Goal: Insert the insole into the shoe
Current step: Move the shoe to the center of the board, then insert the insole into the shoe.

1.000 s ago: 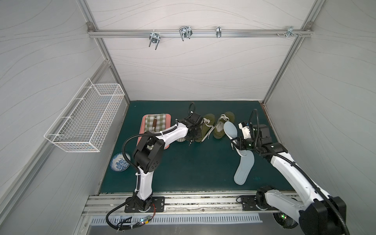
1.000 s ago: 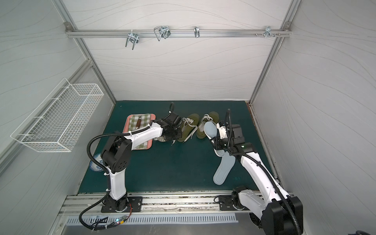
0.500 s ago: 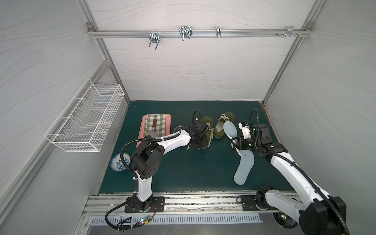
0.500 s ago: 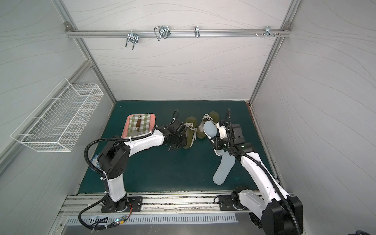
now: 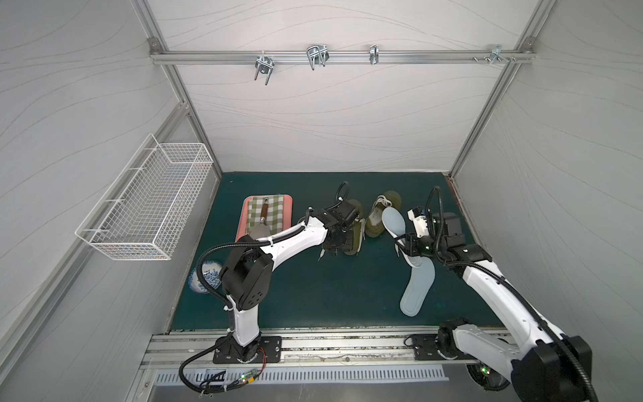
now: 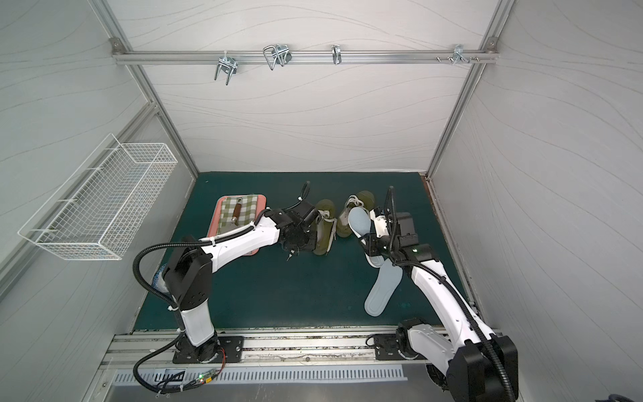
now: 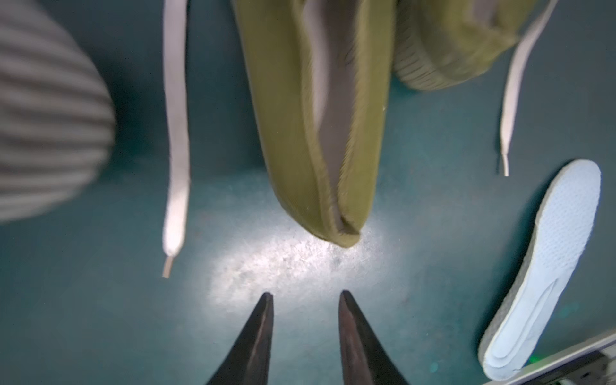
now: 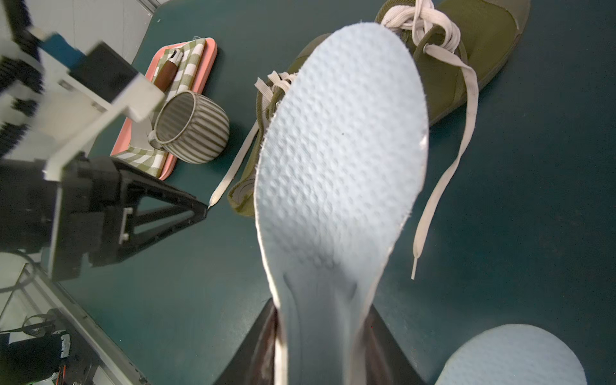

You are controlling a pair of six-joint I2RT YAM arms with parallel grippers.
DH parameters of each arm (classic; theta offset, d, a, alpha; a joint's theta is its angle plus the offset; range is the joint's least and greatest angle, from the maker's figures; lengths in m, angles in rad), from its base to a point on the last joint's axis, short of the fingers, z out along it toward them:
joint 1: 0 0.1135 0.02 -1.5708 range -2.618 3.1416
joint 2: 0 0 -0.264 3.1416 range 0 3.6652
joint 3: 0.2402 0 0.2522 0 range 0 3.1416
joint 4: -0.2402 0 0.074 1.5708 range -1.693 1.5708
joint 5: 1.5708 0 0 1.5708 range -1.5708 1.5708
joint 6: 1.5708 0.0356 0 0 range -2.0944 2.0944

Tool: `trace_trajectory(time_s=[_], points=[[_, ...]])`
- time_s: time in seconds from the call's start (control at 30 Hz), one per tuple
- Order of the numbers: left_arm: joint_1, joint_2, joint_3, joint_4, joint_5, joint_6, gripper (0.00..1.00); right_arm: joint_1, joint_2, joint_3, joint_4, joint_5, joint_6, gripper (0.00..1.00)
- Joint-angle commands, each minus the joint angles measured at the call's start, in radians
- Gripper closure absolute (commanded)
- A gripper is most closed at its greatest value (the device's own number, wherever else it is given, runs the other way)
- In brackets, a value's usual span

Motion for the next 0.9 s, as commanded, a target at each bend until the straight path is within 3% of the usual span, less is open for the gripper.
trace_trajectory(time_s=[0.0, 0.37, 0.5, 0.87], points=[[-0.002, 0.064, 0.12, -0.108, -0.09, 0.221, 0.66, -0.006, -0.018, 0.01, -0.019, -0.004, -0.012, 0.62], [0.0, 0.236, 0.375, -0.104, -0.101, 0.617, 0.68, -0.011, -0.03, 0.028, -0.053, -0.002, -0.026, 0.61], [0.002, 0.271, 0.407, -0.07, -0.104, 0.73, 0.7, -0.018, -0.035, 0.032, -0.063, -0.002, -0.03, 0.61], [0.032, 0.333, 0.431, 0.0, -0.122, 0.89, 0.7, -0.039, -0.027, 0.039, -0.076, -0.019, -0.042, 0.61]])
